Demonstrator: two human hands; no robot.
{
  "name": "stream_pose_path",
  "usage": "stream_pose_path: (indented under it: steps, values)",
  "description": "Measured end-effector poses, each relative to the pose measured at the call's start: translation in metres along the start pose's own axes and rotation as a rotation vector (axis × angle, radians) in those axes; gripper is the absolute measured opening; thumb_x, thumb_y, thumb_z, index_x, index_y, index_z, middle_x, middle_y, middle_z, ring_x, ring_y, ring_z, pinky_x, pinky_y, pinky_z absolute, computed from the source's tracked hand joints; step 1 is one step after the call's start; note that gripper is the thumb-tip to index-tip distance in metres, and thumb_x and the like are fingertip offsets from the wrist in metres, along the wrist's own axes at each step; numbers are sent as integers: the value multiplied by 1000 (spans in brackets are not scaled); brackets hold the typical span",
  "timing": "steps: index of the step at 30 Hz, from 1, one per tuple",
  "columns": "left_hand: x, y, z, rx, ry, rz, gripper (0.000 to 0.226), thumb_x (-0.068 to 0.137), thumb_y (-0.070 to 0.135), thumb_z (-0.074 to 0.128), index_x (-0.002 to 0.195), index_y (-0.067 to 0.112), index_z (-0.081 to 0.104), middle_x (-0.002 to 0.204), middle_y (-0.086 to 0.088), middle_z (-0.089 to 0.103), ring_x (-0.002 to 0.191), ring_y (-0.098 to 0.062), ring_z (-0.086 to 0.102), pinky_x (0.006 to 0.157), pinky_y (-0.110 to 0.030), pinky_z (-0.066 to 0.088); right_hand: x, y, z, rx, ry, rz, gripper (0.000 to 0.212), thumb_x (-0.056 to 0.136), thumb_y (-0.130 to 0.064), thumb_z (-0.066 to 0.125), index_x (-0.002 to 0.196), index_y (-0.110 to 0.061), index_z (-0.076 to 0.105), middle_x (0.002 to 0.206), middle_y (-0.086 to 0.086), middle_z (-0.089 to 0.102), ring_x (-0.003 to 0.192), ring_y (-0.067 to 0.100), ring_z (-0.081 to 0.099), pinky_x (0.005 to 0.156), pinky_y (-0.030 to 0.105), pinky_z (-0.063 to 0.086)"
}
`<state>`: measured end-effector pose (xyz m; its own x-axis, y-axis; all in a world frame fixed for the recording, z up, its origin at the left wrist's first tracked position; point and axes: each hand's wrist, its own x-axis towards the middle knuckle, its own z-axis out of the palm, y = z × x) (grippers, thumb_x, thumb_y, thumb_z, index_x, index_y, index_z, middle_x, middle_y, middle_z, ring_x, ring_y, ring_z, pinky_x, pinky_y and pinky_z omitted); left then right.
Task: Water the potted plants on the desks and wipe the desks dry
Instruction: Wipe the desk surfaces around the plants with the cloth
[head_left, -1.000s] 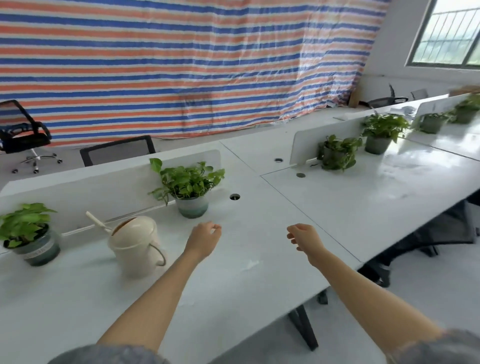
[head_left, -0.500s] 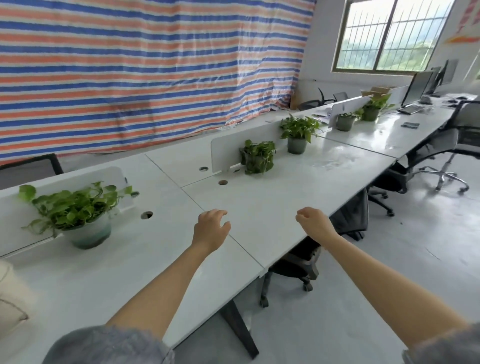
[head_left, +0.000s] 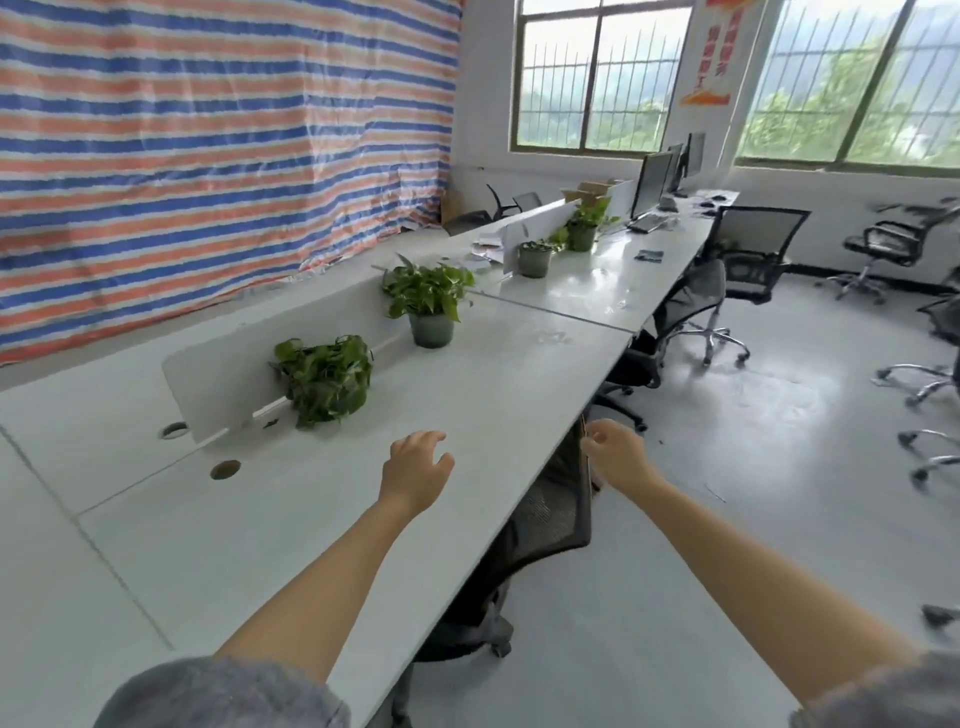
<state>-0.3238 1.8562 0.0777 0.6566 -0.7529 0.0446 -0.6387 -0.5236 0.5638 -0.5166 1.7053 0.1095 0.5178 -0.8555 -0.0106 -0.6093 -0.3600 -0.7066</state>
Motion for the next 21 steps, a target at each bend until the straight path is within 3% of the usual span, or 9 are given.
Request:
stream_pose_path:
  steps: [5, 12, 14, 18, 21]
  values:
    - [89, 81, 76, 23, -96, 77, 43, 95, 26, 41, 136, 14, 44, 145, -5, 42, 136, -26, 29, 108, -38, 29, 78, 86, -57, 9, 121, 97, 33, 94, -16, 45, 123, -5, 56, 120, 11, 61, 105, 23, 55, 80, 24, 37]
    - [209, 203, 170, 27, -66, 92, 43, 95, 25, 42, 136, 14, 44, 145, -7, 41, 135, -27, 30, 108, -38, 30, 216, 190, -156, -8, 137, 97, 29, 92, -16, 45, 115, -4, 60, 116, 14, 63, 106, 28, 57, 83, 31, 43]
    - [234, 233, 186, 17, -57, 66, 42, 95, 24, 42, 136, 13, 44, 145, -8, 41, 135, -28, 31, 107, -39, 30, 250, 204, -187, -24, 143, 84, 29, 92, -15, 46, 114, -3, 61, 116, 16, 64, 108, 30, 57, 89, 34, 44]
    - [290, 287, 218, 28, -53, 29, 42, 94, 23, 41, 136, 14, 44, 144, -8, 42, 134, -28, 31, 107, -39, 30, 330, 229, -237, -21, 163, 52, 28, 92, -15, 47, 110, 0, 62, 109, 20, 67, 100, 36, 61, 85, 36, 47]
    - [344, 316, 245, 46, -49, 4, 42, 95, 24, 41, 136, 14, 44, 144, -8, 42, 134, -28, 31, 107, -39, 31, 395, 251, -250, -10, 112, 13, 30, 91, -14, 49, 114, 3, 60, 114, 20, 64, 106, 33, 58, 88, 32, 43]
